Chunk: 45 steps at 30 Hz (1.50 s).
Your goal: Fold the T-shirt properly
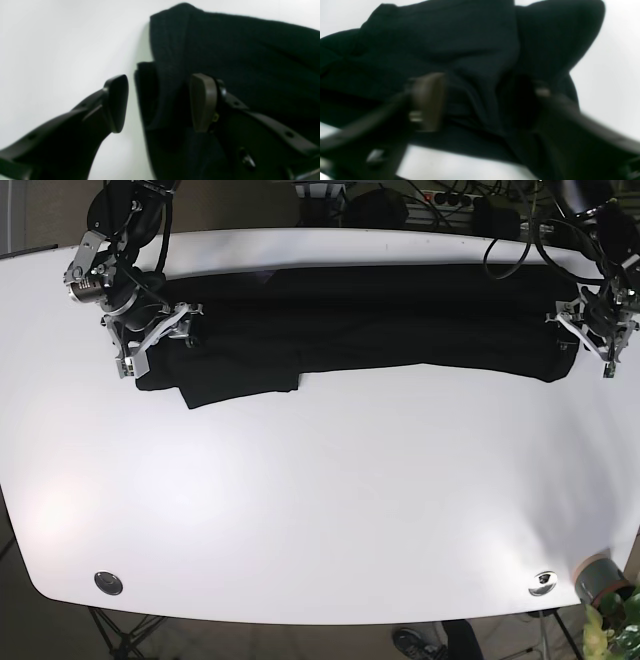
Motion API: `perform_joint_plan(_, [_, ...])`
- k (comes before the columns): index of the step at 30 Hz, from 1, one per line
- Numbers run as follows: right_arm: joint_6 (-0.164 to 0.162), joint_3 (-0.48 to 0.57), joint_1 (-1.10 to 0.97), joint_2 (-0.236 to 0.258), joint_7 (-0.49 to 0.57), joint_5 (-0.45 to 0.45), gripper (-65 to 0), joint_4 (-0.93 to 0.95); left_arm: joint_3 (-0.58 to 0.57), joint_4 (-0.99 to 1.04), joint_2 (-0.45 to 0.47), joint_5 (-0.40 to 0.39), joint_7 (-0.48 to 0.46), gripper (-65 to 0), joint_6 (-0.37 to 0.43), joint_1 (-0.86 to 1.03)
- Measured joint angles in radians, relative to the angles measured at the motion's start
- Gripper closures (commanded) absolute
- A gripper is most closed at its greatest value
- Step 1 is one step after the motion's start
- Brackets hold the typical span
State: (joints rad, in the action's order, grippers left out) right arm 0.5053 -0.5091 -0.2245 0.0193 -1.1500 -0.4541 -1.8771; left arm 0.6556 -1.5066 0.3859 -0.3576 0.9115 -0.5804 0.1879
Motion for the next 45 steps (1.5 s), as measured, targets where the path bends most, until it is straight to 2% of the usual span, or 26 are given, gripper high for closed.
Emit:
perform_joint_plan(3, [0.0,-0.002,-0.013,0.0,-0.007,0.003,-51.4,-0.039,0.012,-0.045,0.005,-0.011,0.002,-36.8,0.0,0.016])
perform_joint_plan(8, [0.001,0.005,0.01,0.0,0.002,0.001,-51.4,-0.086,0.014,-0.1,0.003,-0.14,0.008,-36.8,-0.002,0.026])
perform_joint_plan(11, [0.001,0.005,0.043,0.0,-0.011,0.003,-51.4,-0.083,0.014,-0.11,0.006,-0.16,0.0,-36.8,-0.003,0.025])
perform_joint_plan(19, [-0.007,0.008,0.194,0.005,-0.014,0.006,-51.7,0.034,0.011,-0.096,0.003,-0.071,0.007,-36.8,0.003,-0.035])
perform_joint_plan(21, [-0.007,0.006,0.231,0.006,-0.035,0.011,-51.7,0.101,0.011,-0.062,0.004,-0.065,-0.009,-36.8,0.003,-0.068])
perform_joint_plan(25, [-0.007,0.009,0.301,0.009,-0.036,0.016,-51.7,0.24,0.015,0.051,0.002,-0.001,-0.005,-36.8,0.004,-0.144])
perform_joint_plan(28, [-0.007,0.049,0.349,0.03,-0.019,0.053,-51.7,0.338,0.016,0.123,0.003,0.024,0.003,-36.8,0.003,-0.196])
perform_joint_plan(33, [-0.007,0.099,0.396,0.04,0.071,0.133,-51.7,0.421,0.016,0.15,0.005,0.021,-0.004,-36.8,0.002,-0.21])
perform_joint_plan(36, [-0.007,0.109,0.41,0.042,0.072,0.164,-51.4,0.47,0.014,0.151,0.005,0.026,-0.002,-36.8,0.003,-0.205])
perform_joint_plan(38, [-0.007,0.109,0.412,0.042,0.076,0.163,-49.3,0.493,0.013,0.153,0.005,0.025,0.001,-36.8,0.003,-0.206])
perform_joint_plan(45, [-0.007,0.11,0.412,0.041,0.076,0.163,-30.4,0.504,0.011,0.158,0.002,0.028,-0.068,-36.8,0.003,-0.208])
